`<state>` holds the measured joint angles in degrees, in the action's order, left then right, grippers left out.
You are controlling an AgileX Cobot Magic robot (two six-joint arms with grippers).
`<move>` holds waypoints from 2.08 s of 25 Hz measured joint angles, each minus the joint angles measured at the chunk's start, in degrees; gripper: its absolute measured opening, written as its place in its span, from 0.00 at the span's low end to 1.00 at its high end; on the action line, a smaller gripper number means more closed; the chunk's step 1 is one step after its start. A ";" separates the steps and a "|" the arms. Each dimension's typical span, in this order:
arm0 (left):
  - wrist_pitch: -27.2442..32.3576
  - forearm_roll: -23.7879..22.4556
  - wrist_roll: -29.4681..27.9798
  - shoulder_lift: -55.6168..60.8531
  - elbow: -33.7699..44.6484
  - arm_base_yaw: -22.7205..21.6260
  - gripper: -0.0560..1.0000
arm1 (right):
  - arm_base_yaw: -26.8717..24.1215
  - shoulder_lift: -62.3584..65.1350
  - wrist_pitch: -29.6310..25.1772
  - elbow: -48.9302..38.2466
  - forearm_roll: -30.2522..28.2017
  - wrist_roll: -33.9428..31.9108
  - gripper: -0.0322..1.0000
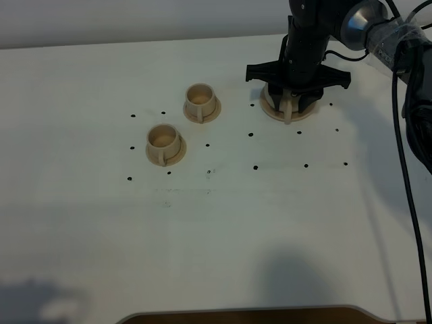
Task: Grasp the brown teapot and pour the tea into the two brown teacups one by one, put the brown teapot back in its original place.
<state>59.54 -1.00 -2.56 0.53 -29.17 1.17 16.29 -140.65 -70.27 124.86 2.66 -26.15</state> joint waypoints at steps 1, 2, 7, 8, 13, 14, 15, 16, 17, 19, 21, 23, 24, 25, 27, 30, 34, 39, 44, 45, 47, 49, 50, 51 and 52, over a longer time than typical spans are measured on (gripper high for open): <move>0.00 0.00 0.00 0.00 0.00 0.00 0.49 | 0.00 0.00 -0.05 0.00 -0.39 0.00 0.44; 0.00 0.00 0.00 0.00 0.00 0.00 0.49 | 0.00 0.00 -0.12 0.00 -0.72 0.00 0.44; 0.00 0.00 0.00 0.00 0.00 0.00 0.49 | 0.00 0.00 -0.17 0.00 -1.06 0.00 0.44; 0.00 0.00 0.00 0.00 0.00 0.00 0.49 | 0.00 0.00 -0.17 0.00 -1.07 0.00 0.44; 0.00 0.00 0.00 0.00 0.00 0.00 0.49 | 0.00 0.00 -0.46 0.00 -1.12 0.06 0.39; 0.00 0.00 0.00 0.00 0.00 0.00 0.49 | 0.00 0.00 -0.45 0.00 -1.12 0.18 0.37; 0.00 0.00 0.00 0.00 0.00 0.00 0.49 | 0.00 0.00 -0.52 0.00 -1.12 0.20 0.35; 0.00 0.00 0.00 0.00 0.00 0.00 0.49 | 0.00 0.00 -0.60 0.00 -1.12 0.26 0.33; 0.00 0.00 0.00 0.00 0.00 0.00 0.49 | 0.00 0.00 -0.73 0.00 -1.18 0.44 0.30; 0.00 0.00 0.00 0.00 0.00 0.00 0.49 | 0.00 0.00 -0.86 0.00 -1.43 0.70 0.24; 0.00 0.00 0.00 0.00 0.00 0.00 0.49 | 0.00 0.00 -0.88 0.00 -1.55 0.85 0.19; 0.00 0.00 0.00 0.00 0.00 0.00 0.49 | 0.00 0.00 -0.88 0.00 -1.55 1.10 0.15; 0.00 0.00 0.00 0.00 0.00 0.00 0.49 | 0.00 0.00 -0.88 0.00 -1.60 1.30 0.15; 0.00 0.00 0.00 0.00 0.00 0.00 0.49 | 0.00 0.00 -0.88 0.00 -1.66 1.71 0.15; 0.00 0.00 0.00 0.00 0.00 0.00 0.49 | 0.00 0.00 -0.88 0.00 -1.70 2.39 0.15; 0.00 0.00 0.00 0.00 0.00 0.00 0.49 | 0.00 0.00 -0.88 0.00 -1.83 3.47 0.15; 0.00 0.00 0.00 0.00 0.00 0.00 0.49 | 0.00 0.18 -0.88 0.00 -1.95 4.12 0.15; 0.00 0.00 0.00 0.00 0.00 0.00 0.49 | 0.00 0.79 -0.65 0.00 -2.66 4.92 0.14; 0.00 0.00 0.00 0.00 0.00 0.00 0.49 | 0.00 0.85 -0.65 0.00 -2.66 5.21 0.14; 0.00 0.00 0.00 0.00 0.00 0.00 0.49 | 0.00 0.85 -0.65 0.00 -2.66 5.34 0.14; 0.00 0.00 0.00 0.00 0.00 0.00 0.49 | 0.00 0.85 -0.65 0.00 -2.66 5.54 0.14; 0.00 0.00 0.00 0.00 0.00 0.00 0.49 | 0.07 0.85 -0.65 0.00 -2.66 5.54 0.14; 0.00 0.00 0.00 0.00 0.00 0.00 0.49 | 0.11 1.03 -0.65 0.00 -3.03 5.56 0.14; 0.00 0.00 0.00 0.00 0.00 0.00 0.49 | 0.27 1.26 -0.56 0.00 -3.58 5.62 0.14; 0.00 0.00 0.00 0.00 0.00 0.00 0.49 | 0.36 1.49 -0.42 0.00 -4.00 5.67 0.14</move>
<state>59.54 -1.00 -2.56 0.53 -29.17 1.17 16.66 -139.17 -70.69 124.86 -1.35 -20.48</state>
